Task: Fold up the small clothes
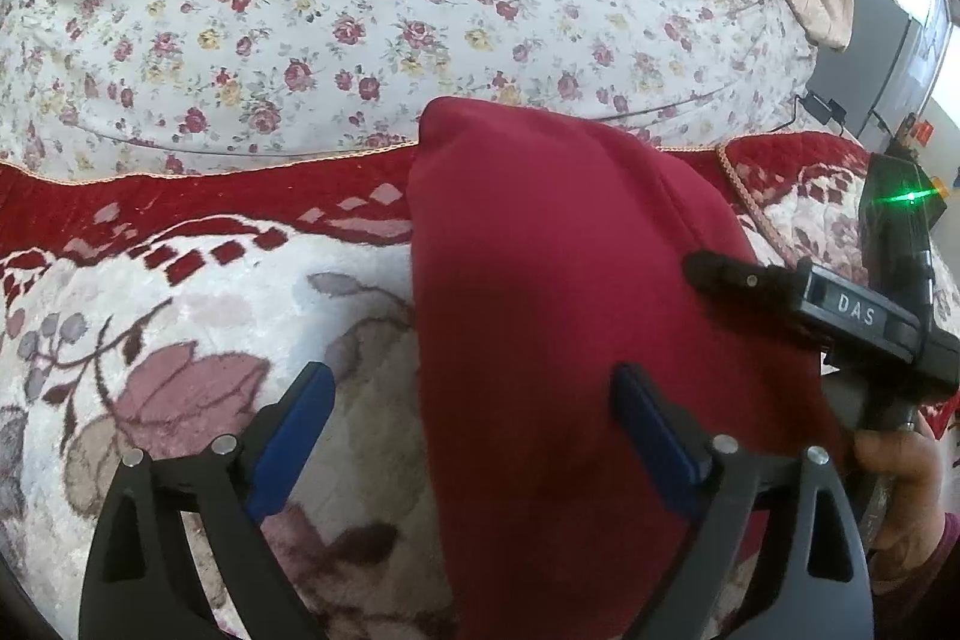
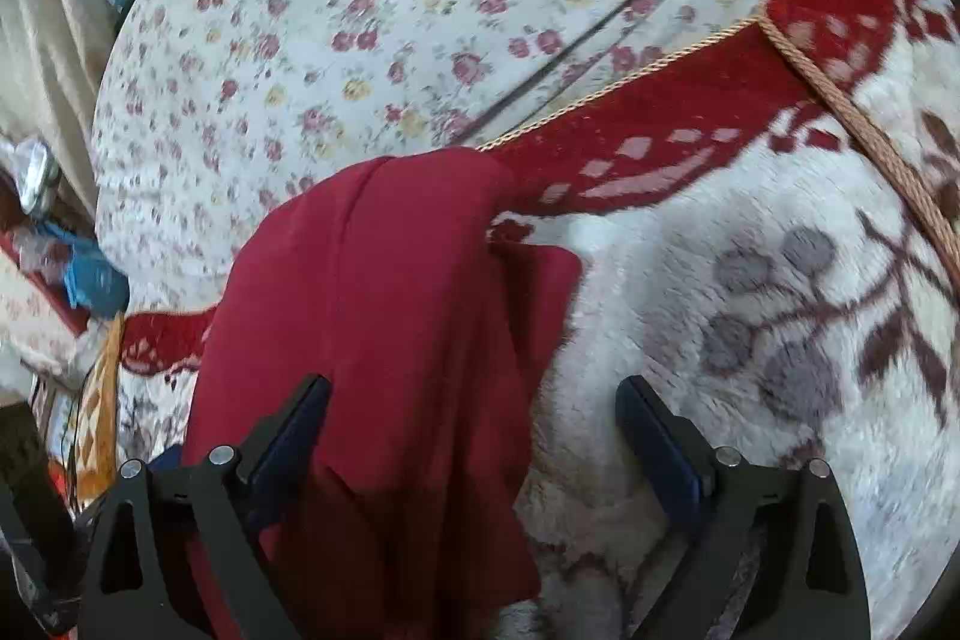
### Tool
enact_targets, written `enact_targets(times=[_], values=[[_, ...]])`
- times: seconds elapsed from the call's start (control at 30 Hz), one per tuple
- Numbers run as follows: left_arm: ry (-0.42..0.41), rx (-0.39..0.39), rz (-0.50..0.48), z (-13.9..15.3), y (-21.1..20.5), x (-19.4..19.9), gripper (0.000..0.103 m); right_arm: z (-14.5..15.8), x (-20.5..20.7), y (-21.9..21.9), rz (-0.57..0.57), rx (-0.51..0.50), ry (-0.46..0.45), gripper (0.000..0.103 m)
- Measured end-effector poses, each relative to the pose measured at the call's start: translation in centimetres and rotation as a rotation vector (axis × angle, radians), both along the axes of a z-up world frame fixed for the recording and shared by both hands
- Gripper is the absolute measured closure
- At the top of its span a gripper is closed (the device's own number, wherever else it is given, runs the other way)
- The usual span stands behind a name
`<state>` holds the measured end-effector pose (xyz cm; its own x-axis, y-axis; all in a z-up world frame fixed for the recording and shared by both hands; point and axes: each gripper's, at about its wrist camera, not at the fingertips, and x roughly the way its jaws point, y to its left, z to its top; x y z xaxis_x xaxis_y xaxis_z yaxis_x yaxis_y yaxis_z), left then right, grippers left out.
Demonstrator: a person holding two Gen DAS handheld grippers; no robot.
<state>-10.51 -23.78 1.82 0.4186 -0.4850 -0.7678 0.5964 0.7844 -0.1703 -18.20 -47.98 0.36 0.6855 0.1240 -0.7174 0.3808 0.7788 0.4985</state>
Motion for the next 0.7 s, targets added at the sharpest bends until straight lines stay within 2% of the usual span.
enact_targets(times=[0.17,0.37,0.53,0.7], values=[[0.023,-0.010,0.008,-0.4,0.0,0.6,0.005,-0.2,0.5,0.7,0.012,-0.014,0.012,0.003],[0.060,-0.025,-0.013,-0.5,-0.1,0.9,0.005,-0.1,0.5,0.5,0.046,0.032,0.021,0.003],[0.175,-0.043,-0.067,-1.2,-1.1,2.8,0.005,-0.4,1.0,0.5,0.089,0.031,0.023,0.000],[0.302,-0.102,-0.083,-3.1,-1.5,3.5,0.005,-0.8,2.1,0.9,0.133,0.006,-0.006,0.002]])
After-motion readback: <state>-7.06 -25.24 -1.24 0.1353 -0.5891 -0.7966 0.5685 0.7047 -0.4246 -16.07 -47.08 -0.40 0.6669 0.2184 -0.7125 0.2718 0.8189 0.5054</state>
